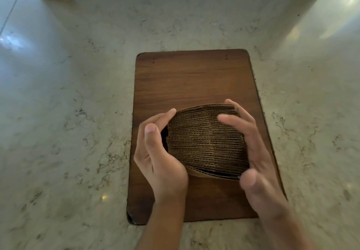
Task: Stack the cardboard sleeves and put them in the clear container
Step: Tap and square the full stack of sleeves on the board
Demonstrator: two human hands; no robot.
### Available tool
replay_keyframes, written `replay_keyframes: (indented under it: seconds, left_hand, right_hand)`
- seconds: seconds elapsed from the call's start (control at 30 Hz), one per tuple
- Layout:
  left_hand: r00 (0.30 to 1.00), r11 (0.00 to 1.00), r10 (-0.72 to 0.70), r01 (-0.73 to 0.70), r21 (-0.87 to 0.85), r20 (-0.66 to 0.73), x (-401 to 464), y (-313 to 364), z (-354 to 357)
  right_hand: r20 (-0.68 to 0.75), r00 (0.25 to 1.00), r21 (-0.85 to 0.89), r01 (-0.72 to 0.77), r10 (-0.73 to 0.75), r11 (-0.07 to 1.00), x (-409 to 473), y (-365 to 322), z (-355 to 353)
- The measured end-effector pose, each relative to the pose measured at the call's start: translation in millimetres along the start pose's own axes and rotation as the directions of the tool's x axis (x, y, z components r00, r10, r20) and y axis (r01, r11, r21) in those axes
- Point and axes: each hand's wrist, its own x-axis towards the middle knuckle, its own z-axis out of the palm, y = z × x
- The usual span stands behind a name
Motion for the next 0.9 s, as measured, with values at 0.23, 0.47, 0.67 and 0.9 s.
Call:
replay_keyframes:
  seconds: [0.23,0.47,0.67,0.9]
  left_hand:
    - [1.0,1.0,0.014,-0.014,0.003,-0.001,0,-9,0]
    - [0.88,0.998,0.058,-0.061,-0.01,0.472,7,-14,-33]
    - [0.619,0.933,0.008,-0.287,0.217,0.786,10,-6,-45]
    - [0.561,0.833,-0.038,-0.439,0.336,0.827,34,-5,-52]
  right_hand:
    - [0.218,0.974,-0.346,0.013,0.066,0.938,-11,22,-35]
    - [0.176,0.98,-0.368,-0.016,0.087,0.93,-9,28,-45]
    - [0.157,0.985,-0.301,-0.02,0.07,0.953,-8,28,-46]
    - [0.182,0.983,-0.339,0.046,0.018,0.94,-3,28,-49]
